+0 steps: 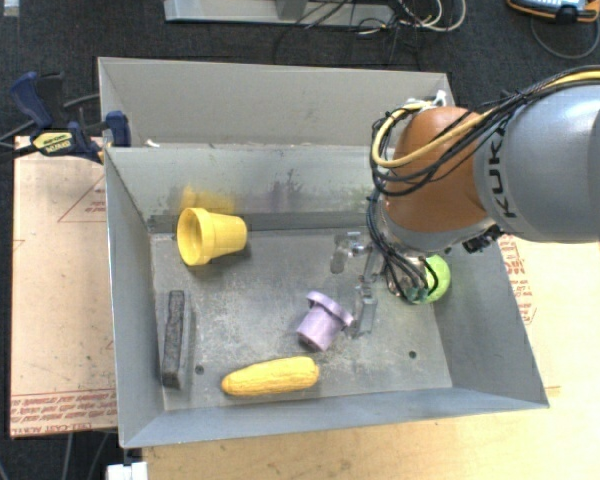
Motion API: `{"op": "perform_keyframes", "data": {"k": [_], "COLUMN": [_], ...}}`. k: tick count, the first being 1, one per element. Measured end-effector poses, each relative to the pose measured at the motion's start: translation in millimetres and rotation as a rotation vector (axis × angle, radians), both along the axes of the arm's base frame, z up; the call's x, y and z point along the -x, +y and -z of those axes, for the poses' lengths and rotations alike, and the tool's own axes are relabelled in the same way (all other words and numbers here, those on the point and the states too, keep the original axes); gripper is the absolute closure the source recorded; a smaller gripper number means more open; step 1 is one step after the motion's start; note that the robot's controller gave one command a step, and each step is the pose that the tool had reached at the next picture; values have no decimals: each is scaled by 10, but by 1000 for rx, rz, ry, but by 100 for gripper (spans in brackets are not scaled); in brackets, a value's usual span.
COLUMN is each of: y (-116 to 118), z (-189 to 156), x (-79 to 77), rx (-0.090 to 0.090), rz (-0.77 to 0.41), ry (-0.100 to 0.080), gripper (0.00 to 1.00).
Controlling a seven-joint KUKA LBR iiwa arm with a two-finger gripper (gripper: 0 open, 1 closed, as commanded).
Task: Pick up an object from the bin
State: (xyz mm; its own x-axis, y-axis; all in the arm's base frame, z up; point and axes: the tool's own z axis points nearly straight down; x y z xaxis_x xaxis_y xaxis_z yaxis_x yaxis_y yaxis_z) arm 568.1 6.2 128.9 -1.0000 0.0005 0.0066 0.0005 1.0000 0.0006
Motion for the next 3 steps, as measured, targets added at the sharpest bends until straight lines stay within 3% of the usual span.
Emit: {"op": "perform_keyframes", "data": {"k": [1, 2, 3], "y": [0, 236, 305], "z": [-46, 430, 583], "x": [-19, 37, 61], "rx": [0, 0, -1], "rz": [0, -15, -35], "ry": [-8, -7, 1], "gripper": [0, 0, 0]}}
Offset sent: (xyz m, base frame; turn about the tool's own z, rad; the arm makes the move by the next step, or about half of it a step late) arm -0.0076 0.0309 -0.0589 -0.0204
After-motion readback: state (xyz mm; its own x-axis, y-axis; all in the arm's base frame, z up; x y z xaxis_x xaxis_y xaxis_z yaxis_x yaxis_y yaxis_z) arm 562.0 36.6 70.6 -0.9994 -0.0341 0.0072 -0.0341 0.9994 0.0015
